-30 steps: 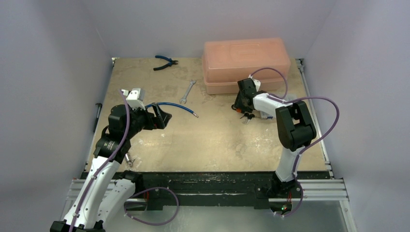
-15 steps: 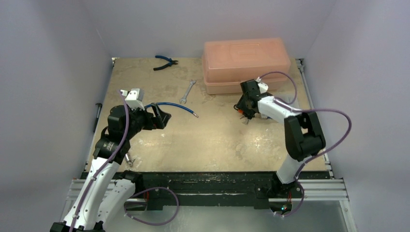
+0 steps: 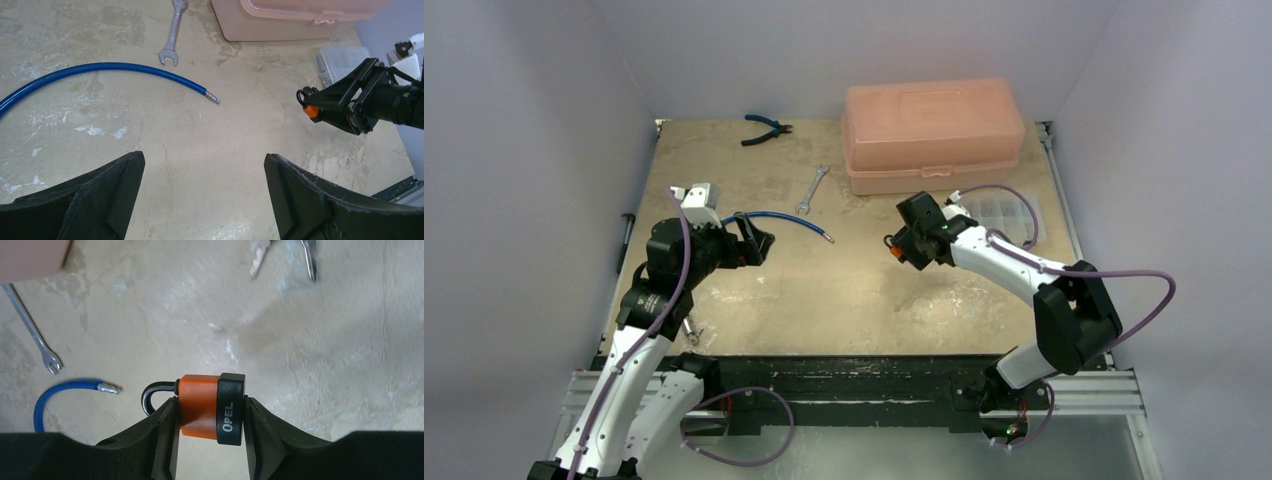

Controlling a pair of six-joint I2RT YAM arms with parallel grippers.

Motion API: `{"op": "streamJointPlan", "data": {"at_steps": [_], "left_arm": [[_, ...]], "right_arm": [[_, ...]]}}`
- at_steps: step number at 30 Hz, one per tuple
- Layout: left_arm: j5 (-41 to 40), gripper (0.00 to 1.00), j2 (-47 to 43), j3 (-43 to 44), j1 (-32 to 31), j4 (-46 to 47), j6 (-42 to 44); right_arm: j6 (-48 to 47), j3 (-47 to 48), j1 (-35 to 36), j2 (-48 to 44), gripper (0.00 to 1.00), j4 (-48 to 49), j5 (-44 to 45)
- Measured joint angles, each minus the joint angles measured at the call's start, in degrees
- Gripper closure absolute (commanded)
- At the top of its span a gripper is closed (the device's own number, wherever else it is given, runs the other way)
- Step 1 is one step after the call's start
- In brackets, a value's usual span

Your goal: Unlock with the key

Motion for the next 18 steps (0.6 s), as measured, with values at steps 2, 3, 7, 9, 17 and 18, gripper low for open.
{"op": "streamJointPlan", "data": {"at_steps": [2,3,7,9,17,18], "left_arm": [[-0.4,0.03,-0.2,0.0,0.0,-0.1,0.0],[-0.6,0.03,-0.2,0.0,0.0,-0.2,0.0],[-1.0,0.03,-0.3,0.0,0.0,-0.4,0.0],[-1.2,0.03,-0.3,0.0,0.0,-0.4,0.0],[-2.2,0.03,-0.3,0.0,0.0,-0.9,0.0],[-2.3,0.03,-0.3,0.0,0.0,-1.0,0.0]], "right_arm": [[4.5,-1.7,1.5,-0.6,1.0,-0.5,-0.1],[6.1,-2.2,2.2,-0.6,1.0,-0.9,-0.1],[12.0,-2.8,4.9,1.0,1.0,-2.3,-1.3],[13.6,-2.4,5.8,3.1,1.0,-2.1,-1.9],[15.6,1.3,8.0,12.0,0.55,2.9,-6.8],[15.6,1.3,8.1,12.3,0.47,3.9,-7.4]]}}
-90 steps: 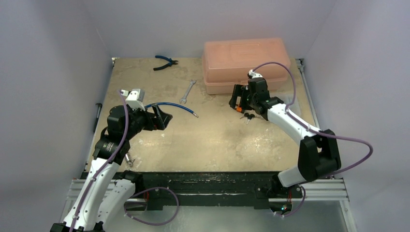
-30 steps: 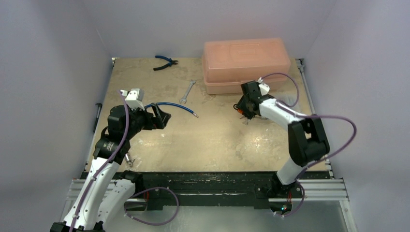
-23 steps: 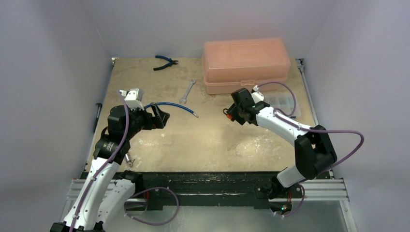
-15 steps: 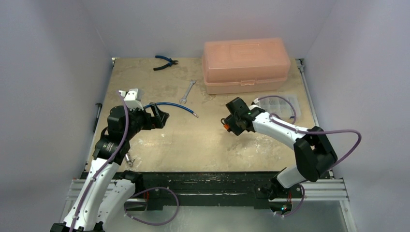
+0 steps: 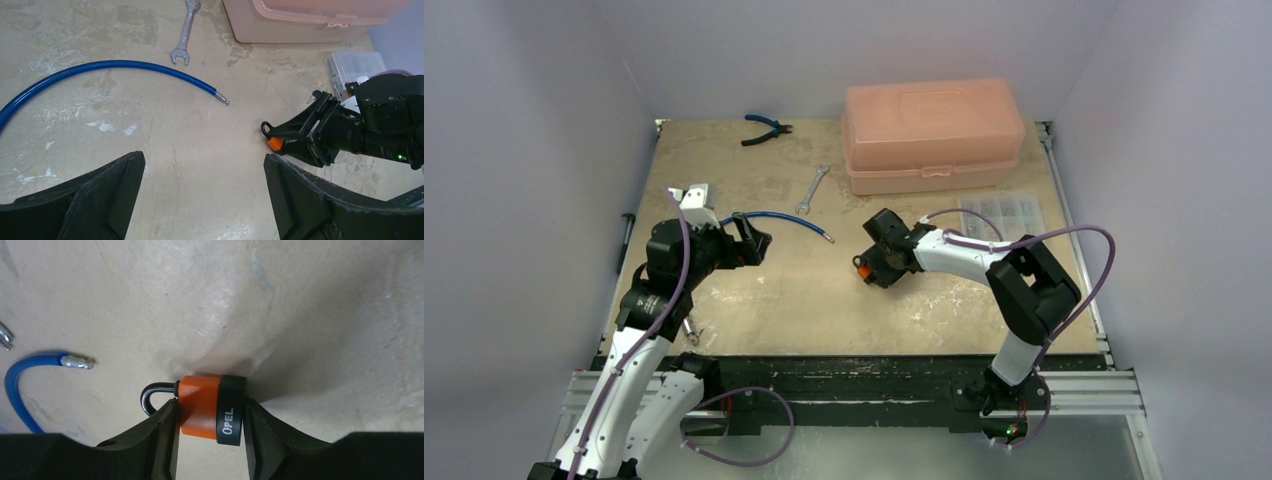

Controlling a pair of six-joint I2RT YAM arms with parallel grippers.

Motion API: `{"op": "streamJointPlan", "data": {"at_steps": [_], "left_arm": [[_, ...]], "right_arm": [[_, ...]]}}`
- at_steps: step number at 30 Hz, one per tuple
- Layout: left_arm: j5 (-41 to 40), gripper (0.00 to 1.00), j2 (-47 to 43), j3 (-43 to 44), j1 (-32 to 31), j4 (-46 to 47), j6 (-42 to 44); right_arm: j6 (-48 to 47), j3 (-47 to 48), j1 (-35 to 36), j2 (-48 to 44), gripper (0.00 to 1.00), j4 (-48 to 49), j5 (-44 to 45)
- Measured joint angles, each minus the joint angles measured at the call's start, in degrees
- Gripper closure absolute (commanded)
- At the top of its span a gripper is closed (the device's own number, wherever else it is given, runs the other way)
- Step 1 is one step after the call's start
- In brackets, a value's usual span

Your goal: Unlock with the key

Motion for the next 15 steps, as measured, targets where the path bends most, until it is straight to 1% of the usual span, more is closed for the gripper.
{"op": "streamJointPlan", "data": {"at_steps": [5,6,10,15], "left_arm": [[-0.3,0.04,-0.1,0.0,0.0,-0.3,0.0],[-0.3,0.04,-0.1,0.0,0.0,-0.3,0.0],[-0.4,0.04,-0.1,0.0,0.0,-0.5,0.0],[-0.7,0.04,-0.1,0.0,0.0,-0.7,0.0]], "right_arm": [[-0.3,0.0,0.1,0.3,0.03,3.4,-2.9],[-0.6,0.0,0.1,0.3,0.01,4.2,-3.2],[-3.4,0.7,0.1,0.2,0.01,5.6,-4.1],[-10.1,1.4,0.1,-1.5,0.13,4.7,-2.5]]}}
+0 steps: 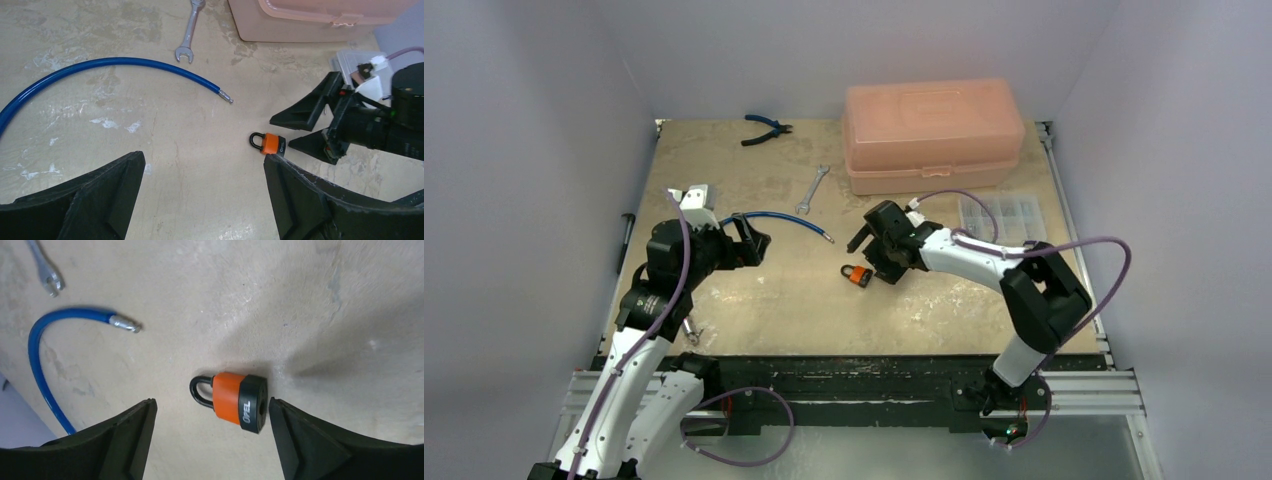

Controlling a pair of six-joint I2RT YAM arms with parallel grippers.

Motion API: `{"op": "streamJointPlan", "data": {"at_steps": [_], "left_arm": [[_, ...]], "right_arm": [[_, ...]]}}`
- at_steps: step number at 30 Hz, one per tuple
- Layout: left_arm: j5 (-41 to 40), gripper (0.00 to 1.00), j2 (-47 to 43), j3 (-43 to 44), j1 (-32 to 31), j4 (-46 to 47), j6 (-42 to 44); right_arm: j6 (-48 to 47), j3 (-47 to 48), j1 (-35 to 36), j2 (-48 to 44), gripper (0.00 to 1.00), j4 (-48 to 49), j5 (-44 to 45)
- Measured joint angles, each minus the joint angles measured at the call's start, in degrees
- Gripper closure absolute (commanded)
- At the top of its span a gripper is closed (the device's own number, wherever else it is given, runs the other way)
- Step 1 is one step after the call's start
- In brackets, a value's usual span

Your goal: Unlock with the key

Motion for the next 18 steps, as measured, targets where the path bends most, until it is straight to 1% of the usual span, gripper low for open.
{"op": "streamJointPlan", "data": {"at_steps": [3,5,7,9,13,16,18], "left_arm": [[-0.2,0.04,0.0,0.0,0.0,-0.2,0.0],[-0.4,0.04,0.1,0.0,0.0,-0.2,0.0],[-0.5,0.04,0.2,0.0,0.0,-0.3,0.0],[-0.5,0.04,0.5,0.0,0.0,-0.3,0.0],[-0.6,0.04,1.1,0.0,0.0,-0.3,0.0],[-0.8,0.04,1.5,0.0,0.0,-0.3,0.0],[-0.9,0.04,1.6,0.0,0.0,-0.3,0.0]], "right_arm": [[-6.5,-1.5,0.1,-4.9,0.19,0.1,3.0],[-12.1,-2.5,0.1,-7.7,0.2,1.2,3.7],[-19.1,-2.6,0.0,-8.3,0.2,3.5,3.5],[-26.9,-2.3,0.0,-7.1,0.21,5.8,2.6],[-38.5,-1.9,0.0,-2.1,0.21,9.4,-2.1],[-44.2,-1.8,0.1,1.3,0.21,10.4,-5.2],[-46.4,-1.8,0.1,2.3,0.21,10.9,-7.6]]}}
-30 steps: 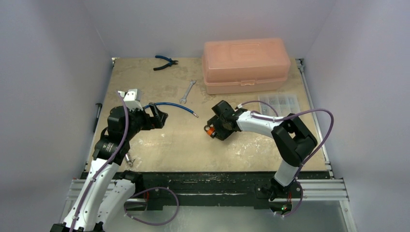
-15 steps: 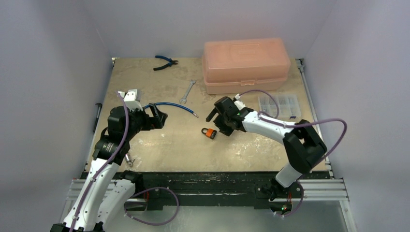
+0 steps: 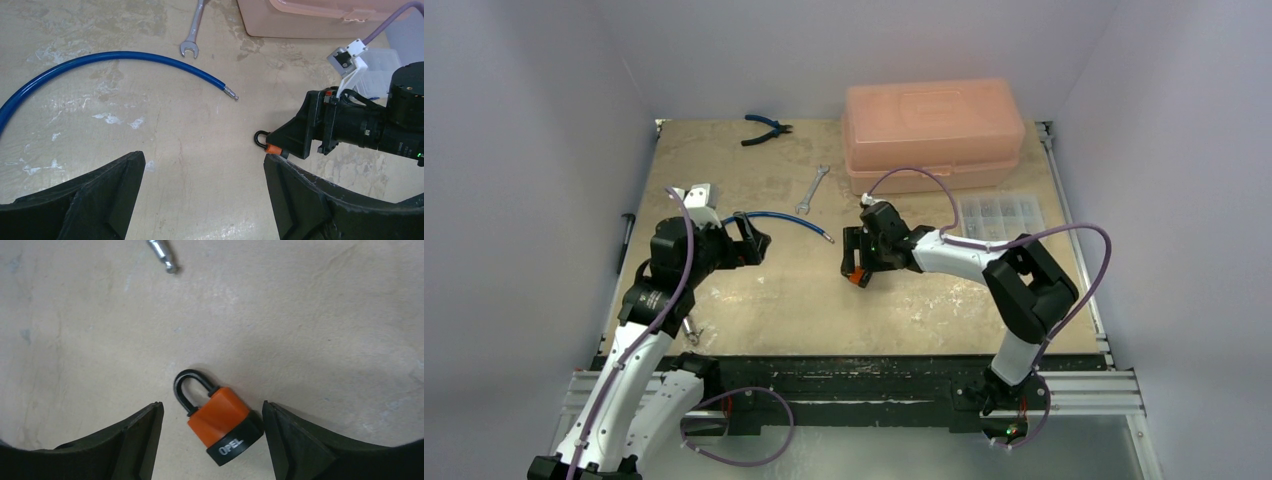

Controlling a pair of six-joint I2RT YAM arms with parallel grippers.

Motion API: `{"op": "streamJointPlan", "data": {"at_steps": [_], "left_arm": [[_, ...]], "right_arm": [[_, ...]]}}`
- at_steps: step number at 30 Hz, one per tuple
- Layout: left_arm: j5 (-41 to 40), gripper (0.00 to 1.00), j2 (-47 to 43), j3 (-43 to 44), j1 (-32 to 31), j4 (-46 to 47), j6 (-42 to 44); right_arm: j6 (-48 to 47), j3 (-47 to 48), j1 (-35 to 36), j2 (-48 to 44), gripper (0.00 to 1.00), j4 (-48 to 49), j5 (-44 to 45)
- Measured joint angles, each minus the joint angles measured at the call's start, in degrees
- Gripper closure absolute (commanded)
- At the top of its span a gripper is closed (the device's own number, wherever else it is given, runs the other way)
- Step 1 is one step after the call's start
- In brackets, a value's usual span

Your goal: Unlock with the key

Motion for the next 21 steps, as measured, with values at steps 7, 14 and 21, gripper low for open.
{"op": "streamJointPlan", "data": {"at_steps": [7,14,21], "left_arm": [[-0.4,0.04,0.6,0.0,0.0,0.0,0.0],[-0.8,0.04,0.8,0.0,0.0,0.0,0.0],[-1.0,0.04,0.8,0.0,0.0,0.0,0.0]], "right_arm": [[-2.1,-1.9,0.0,-1.3,0.21,4.5,-6.4],[1.0,-7.9,0.2,-3.6,0.17,8.8,-12.3],[4.1,-8.9,1.4,-5.4,0.14,8.9,-12.4]]}}
